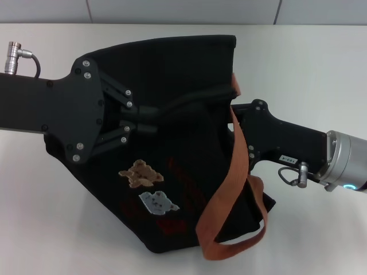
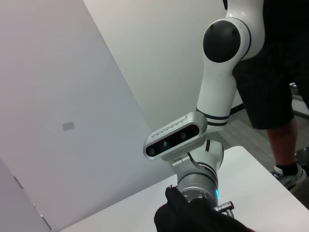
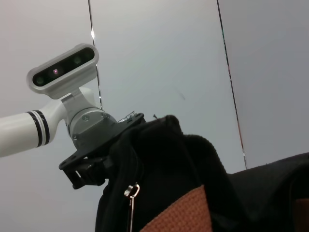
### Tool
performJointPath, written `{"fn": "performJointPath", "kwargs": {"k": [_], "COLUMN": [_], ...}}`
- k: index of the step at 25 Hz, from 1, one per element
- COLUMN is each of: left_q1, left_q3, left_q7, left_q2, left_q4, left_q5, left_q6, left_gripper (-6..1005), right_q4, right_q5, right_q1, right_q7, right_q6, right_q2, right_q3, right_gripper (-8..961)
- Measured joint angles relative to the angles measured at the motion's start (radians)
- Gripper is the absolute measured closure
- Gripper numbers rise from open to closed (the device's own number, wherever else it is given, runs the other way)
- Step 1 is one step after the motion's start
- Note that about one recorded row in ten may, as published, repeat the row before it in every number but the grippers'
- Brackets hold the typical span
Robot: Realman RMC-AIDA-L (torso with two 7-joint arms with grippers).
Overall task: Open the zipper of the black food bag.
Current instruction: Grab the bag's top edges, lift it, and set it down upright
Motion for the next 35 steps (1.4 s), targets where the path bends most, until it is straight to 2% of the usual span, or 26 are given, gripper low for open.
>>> {"fn": "performJointPath", "kwargs": {"k": [17, 23, 28, 35], "left_q1": [-0.001, -0.001, -0.001, -0.002], "left_q3": [-0.003, -0.001, -0.008, -0.014], "left_q7": [0.009, 0.011, 0.021, 0.018], "left_q2": [-0.001, -0.001, -0.002, -0.002], "left_q4": [0.0, 0.0, -0.004, -0.019], "left_q5": [-0.002, -0.002, -0.017, -0.029], "left_q6": [0.0, 0.0, -0.006, -0.021], "left_gripper": [910, 910, 910, 910], "right_q4": [-0.04, -0.041, -0.05, -0.001], "right_q5": [0.01, 0.012, 0.013, 0.049], "right_q1": [-0.024, -0.024, -0.041, -0.104], "right_q7": [0.026, 0.026, 0.016, -0.311], "right_q6": [-0.005, -0.002, -0.027, -0.024], "right_q2": [-0.002, -0.002, -0.003, 0.002], "right_q3": [0.011, 0.024, 0.024, 0.04], "right_gripper": [955, 954, 877, 756]}}
